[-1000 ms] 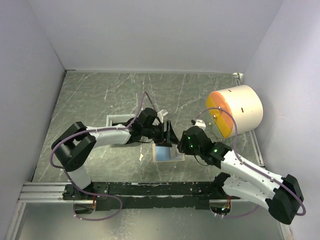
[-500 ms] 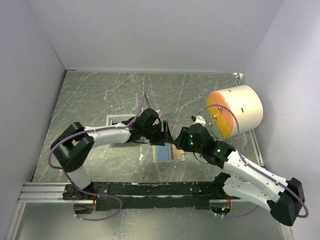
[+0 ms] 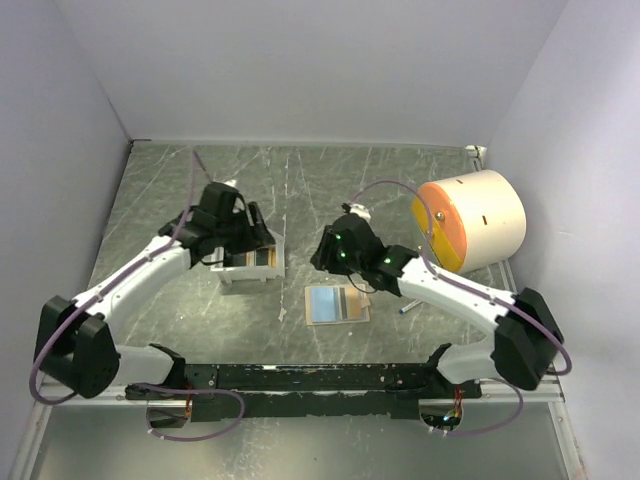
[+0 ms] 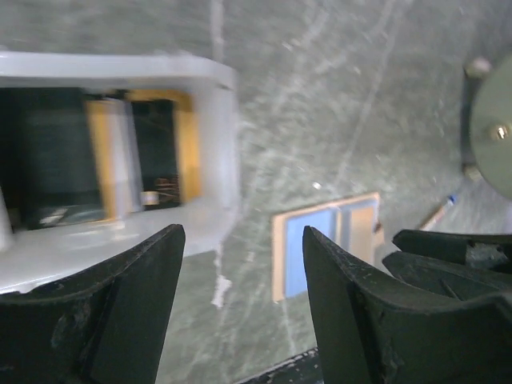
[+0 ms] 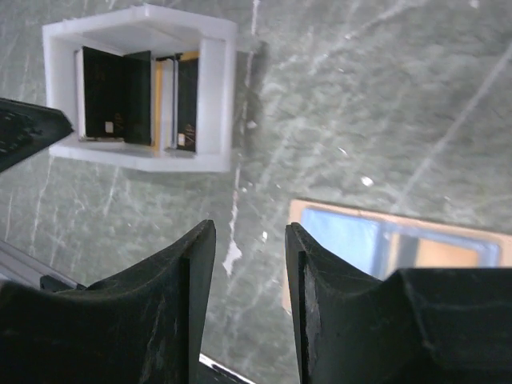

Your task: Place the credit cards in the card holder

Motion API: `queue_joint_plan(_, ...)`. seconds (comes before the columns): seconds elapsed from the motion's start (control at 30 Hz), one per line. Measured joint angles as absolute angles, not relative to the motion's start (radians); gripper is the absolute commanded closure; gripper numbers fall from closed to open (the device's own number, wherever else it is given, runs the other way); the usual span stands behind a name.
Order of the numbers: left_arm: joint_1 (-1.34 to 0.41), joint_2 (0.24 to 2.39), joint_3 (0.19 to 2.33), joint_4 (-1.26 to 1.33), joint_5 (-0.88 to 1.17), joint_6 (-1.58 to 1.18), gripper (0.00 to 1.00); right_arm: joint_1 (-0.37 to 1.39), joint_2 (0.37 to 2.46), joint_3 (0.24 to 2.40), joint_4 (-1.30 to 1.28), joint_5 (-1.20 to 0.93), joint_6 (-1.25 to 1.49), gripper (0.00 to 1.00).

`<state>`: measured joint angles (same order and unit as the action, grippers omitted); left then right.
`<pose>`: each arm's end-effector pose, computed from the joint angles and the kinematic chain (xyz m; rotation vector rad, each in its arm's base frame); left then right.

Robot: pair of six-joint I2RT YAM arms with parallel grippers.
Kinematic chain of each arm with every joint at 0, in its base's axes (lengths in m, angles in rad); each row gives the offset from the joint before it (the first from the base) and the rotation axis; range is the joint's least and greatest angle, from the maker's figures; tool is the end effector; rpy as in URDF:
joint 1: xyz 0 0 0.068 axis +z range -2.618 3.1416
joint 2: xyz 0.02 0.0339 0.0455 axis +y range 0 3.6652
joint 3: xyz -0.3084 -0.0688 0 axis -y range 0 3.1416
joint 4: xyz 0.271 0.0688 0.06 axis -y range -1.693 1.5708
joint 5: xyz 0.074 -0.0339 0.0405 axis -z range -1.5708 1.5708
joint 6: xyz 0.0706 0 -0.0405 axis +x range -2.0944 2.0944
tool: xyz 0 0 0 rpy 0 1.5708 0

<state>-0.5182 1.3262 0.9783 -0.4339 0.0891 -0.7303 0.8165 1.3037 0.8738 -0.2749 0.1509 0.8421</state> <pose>0.2774 -0.1654 0.2751 -0.2153 2.4545 -0.6886 0.2265 0.2256 0.2594 0.1129 2.3626 0.6851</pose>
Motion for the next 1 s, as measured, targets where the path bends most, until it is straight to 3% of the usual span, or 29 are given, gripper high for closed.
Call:
queue_joint_plan(0.1, -0.396, 1.28, 0.978, -0.5, 0.086, -0.68, 0.31, 0.836, 1.407, 0.959, -0.247, 0.144, 0.842, 0.57)
queue_joint_plan(0.23, -0.2, 1.259, 0.972, -0.55, 0.116, -0.618, 0.41, 0.866, 1.57, 1.106, -0.211, 0.137, 0.84, 0.47)
queue_joint_plan(0.5, 0.193, 1.311, 0.877, -0.557, 0.279, -0.537, 0.57, 0.936, 1.819, 1.325, -0.146, 0.112, 0.84, 0.42)
queue_joint_plan(0.67, 0.247, 1.399, 0.832, -0.528, 0.408, -0.516, 0.6, 0.957, 1.979, 1.455, -0.09, 0.057, 0.86, 0.39)
queue_joint_plan(0.77, 0.25, 1.452, 0.823, -0.506, 0.491, -0.504, 0.61, 0.96, 2.062, 1.499, -0.036, 0.021, 0.882, 0.31)
queue_joint_plan(1.0, 0.255, 1.554, 0.819, -0.468, 0.637, -0.484, 0.61, 0.965, 2.174, 1.509, 0.087, -0.037, 0.937, 0.29)
